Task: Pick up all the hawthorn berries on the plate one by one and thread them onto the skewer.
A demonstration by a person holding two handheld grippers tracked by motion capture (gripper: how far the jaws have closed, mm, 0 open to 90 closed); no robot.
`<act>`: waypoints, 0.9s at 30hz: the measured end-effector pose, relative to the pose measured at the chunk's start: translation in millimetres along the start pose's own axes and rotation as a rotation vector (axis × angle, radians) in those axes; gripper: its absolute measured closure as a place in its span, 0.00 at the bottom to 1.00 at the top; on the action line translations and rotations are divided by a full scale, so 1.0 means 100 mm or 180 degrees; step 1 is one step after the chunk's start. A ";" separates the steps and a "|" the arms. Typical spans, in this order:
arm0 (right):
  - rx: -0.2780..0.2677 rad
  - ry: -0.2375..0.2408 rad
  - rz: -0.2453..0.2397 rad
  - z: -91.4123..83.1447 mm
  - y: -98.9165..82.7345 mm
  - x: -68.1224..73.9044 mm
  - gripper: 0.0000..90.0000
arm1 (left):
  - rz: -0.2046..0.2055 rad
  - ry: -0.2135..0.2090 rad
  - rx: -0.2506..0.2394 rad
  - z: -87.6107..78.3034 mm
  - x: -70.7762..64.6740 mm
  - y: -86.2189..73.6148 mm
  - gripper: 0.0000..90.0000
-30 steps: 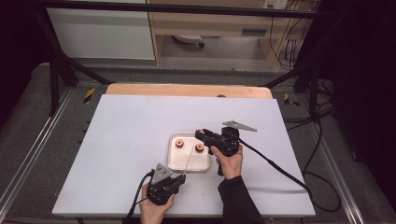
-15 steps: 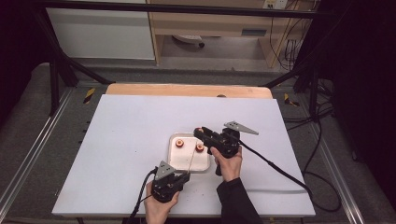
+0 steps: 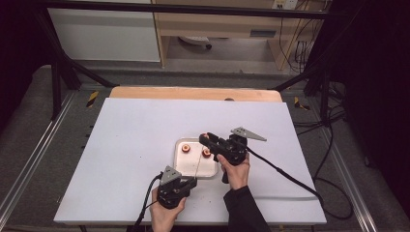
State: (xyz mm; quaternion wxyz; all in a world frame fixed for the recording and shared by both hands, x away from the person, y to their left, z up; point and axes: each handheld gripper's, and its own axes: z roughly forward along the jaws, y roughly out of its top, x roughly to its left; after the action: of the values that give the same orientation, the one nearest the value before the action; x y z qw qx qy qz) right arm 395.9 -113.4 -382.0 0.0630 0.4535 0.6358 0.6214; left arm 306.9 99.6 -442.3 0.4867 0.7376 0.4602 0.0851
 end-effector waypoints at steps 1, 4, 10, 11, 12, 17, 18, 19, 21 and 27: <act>-0.0006 0.0005 0.0001 0.00 0.00 0.00 0.66 | 0.0000 0.0003 -0.0004 0.00 0.00 0.00 0.98; -0.0017 0.0010 -0.0006 -0.01 0.00 0.00 0.66 | -0.0008 -0.0001 -0.0010 0.00 -0.01 0.00 0.98; -0.0016 0.0028 0.0033 -0.01 0.01 0.01 0.66 | -0.0012 0.0006 -0.0026 0.00 0.00 0.00 0.98; -0.0014 0.0031 0.0023 0.00 0.00 0.01 0.66 | -0.0010 0.0005 -0.0036 -0.01 0.00 0.00 0.98; -0.0005 0.0030 0.0030 0.00 0.00 0.01 0.66 | -0.0012 0.0007 -0.0039 -0.01 0.00 0.00 0.98; 0.0008 0.0030 0.0039 0.01 -0.01 0.00 0.66 | -0.0014 0.0014 -0.0051 -0.01 0.00 0.00 0.98; 0.0013 0.0035 0.0048 0.01 -0.01 0.00 0.66 | -0.0026 0.0008 -0.0054 -0.01 0.00 0.00 0.98; 0.0028 0.0045 0.0049 0.01 -0.01 0.01 0.66 | -0.0039 0.0003 -0.0054 -0.01 0.00 0.00 0.98; 0.0041 0.0052 0.0045 0.02 -0.03 0.01 0.66 | -0.0053 0.0000 -0.0055 -0.01 0.00 0.01 0.98; 0.0067 0.0080 0.0083 0.03 -0.06 0.02 0.66 | -0.0057 0.0029 -0.0064 0.00 0.00 0.01 0.98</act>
State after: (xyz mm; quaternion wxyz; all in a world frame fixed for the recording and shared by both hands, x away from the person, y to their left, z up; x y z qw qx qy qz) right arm 393.8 -108.9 -387.0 0.0420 0.4546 0.6370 0.6211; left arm 307.8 99.7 -441.5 0.4928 0.7281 0.4681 0.0887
